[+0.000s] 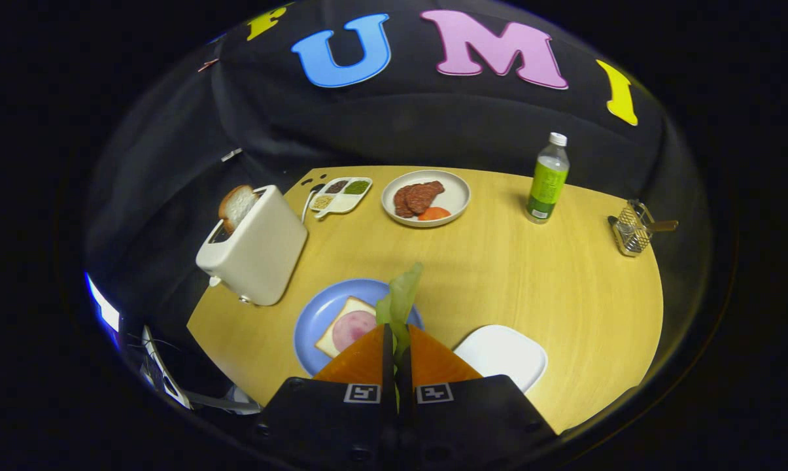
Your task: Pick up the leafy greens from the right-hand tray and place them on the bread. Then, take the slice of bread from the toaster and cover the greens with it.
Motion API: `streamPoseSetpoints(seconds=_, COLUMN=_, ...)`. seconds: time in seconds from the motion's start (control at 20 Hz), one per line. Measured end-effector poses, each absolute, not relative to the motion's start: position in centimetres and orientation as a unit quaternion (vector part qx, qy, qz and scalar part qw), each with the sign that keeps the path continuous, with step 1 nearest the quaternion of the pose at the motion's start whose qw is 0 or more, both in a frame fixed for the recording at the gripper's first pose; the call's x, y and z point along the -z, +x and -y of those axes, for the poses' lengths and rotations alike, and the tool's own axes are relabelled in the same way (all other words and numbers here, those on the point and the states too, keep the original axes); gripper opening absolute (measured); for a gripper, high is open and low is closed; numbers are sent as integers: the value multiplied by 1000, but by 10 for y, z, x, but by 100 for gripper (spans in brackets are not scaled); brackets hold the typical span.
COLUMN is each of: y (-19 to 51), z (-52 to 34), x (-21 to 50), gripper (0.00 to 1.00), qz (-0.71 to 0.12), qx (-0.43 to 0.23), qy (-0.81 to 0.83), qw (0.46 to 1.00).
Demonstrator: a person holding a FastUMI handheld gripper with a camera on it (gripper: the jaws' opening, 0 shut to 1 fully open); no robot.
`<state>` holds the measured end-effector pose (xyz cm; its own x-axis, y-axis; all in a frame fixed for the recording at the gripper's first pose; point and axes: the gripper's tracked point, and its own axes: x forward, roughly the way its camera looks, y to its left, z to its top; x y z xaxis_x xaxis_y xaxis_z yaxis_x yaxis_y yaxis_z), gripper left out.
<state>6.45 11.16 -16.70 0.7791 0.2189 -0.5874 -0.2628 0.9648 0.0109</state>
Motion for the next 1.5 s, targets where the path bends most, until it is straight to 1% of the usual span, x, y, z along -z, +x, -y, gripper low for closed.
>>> streamPoseSetpoints(seconds=0.25, y=64, z=-169, x=182, gripper=5, qz=-328, qx=-163, qy=-40, qw=930)
streamPoseSetpoints(seconds=0.35, y=69, z=-182, x=190, gripper=5, qz=-336, qx=-168, qy=-40, qw=926)
streamPoseSetpoints(seconds=0.55, y=85, z=-182, x=218, gripper=5, qz=-362, qx=-155, qy=-52, qw=918)
streamPoseSetpoints(seconds=0.85, y=108, z=-150, x=241, gripper=5, qz=-384, qx=-113, qy=-80, qw=913)
streamPoseSetpoints(seconds=1.0, y=116, z=-140, x=248, gripper=8, qz=-387, qx=-103, qy=-96, qw=911)
streamPoseSetpoints(seconds=1.05, y=118, z=-139, x=250, gripper=11, qz=-387, qx=-103, qy=-99, qw=911)
streamPoseSetpoints(seconds=1.15, y=117, z=-137, x=251, gripper=30, qz=-388, qx=-100, qy=-103, qw=910)
streamPoseSetpoints(seconds=1.2, y=118, z=-137, x=250, gripper=31, qz=-385, qx=-101, qy=-106, qw=911)
streamPoseSetpoints(seconds=1.25, y=118, z=-137, x=246, gripper=41, qz=-378, qx=-104, qy=-108, qw=914)
streamPoseSetpoints(seconds=1.3, y=118, z=-139, x=246, gripper=49, qz=-374, qx=-109, qy=-109, qw=915)
streamPoseSetpoints(seconds=1.4, y=117, z=-141, x=239, gripper=77, qz=-362, qx=-116, qy=-110, qw=918)
streamPoseSetpoints(seconds=1.45, y=117, z=-142, x=235, gripper=76, qz=-354, qx=-119, qy=-109, qw=921)
streamPoseSetpoints(seconds=1.5, y=117, z=-144, x=228, gripper=80, qz=-343, qx=-122, qy=-109, qw=925)
